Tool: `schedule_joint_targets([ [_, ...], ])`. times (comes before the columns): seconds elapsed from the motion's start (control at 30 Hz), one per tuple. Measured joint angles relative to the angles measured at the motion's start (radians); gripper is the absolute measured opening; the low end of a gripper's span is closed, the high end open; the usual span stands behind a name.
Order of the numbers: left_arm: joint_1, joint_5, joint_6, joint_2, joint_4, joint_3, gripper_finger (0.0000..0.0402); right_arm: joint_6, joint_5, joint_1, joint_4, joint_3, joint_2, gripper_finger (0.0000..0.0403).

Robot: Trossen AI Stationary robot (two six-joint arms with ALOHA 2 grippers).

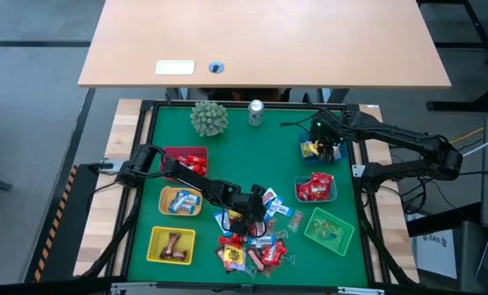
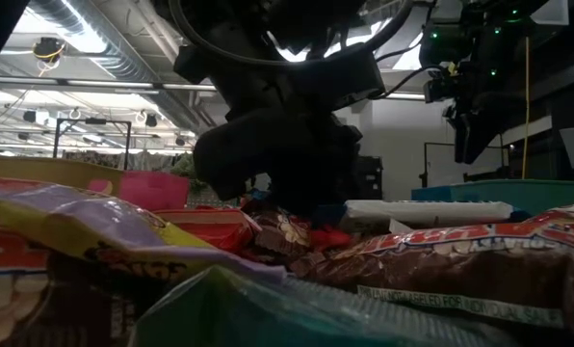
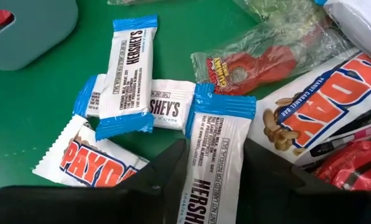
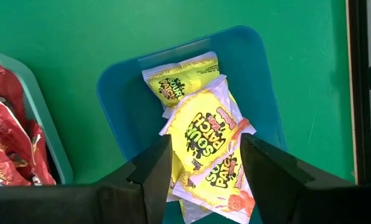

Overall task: Sort candy
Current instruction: Put the white chocolate bar into the orange bin

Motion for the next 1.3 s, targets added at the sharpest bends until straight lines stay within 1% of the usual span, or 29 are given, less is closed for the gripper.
schedule_joint_targets([
  [0.23, -0.001, -0.003, -0.01, 0.002, -0.001, 0.008, 0.0096, 0.0, 0.0, 0.0, 0.0, 0.0, 0.0, 0.0189],
  [0.57, -0.013, -0.006, -0.057, 0.003, -0.016, 0.066, 0.0092, 0.0, 0.0, 0.0, 0.0, 0.0, 0.0, 0.0189],
  [0.8, -0.016, -0.006, -0.061, 0.003, -0.075, 0.13, 0.0093, 0.0, 0.0, 0.0, -0.001, 0.0, 0.0, 0.0189],
  [0.93, -0.017, -0.005, -0.061, 0.003, -0.146, 0.187, 0.0093, 0.0, 0.0, 0.0, -0.001, 0.0, 0.0, 0.0189],
  [1.0, -0.019, -0.011, -0.058, 0.003, -0.206, 0.226, 0.0093, 0.0, 0.0, 0.0, -0.001, 0.0, 0.0, 0.0189],
  [1.2, -0.034, -0.103, -0.058, 0.003, -0.409, 0.329, 0.0093, 0.0, 0.0, 0.0, -0.001, 0.0, 0.0, 0.0189],
  [1.3, -0.038, -0.13, -0.058, 0.002, -0.48, 0.371, 0.0093, 0.0, 0.0, 0.0, -0.001, 0.0, 0.0, 0.0189],
])
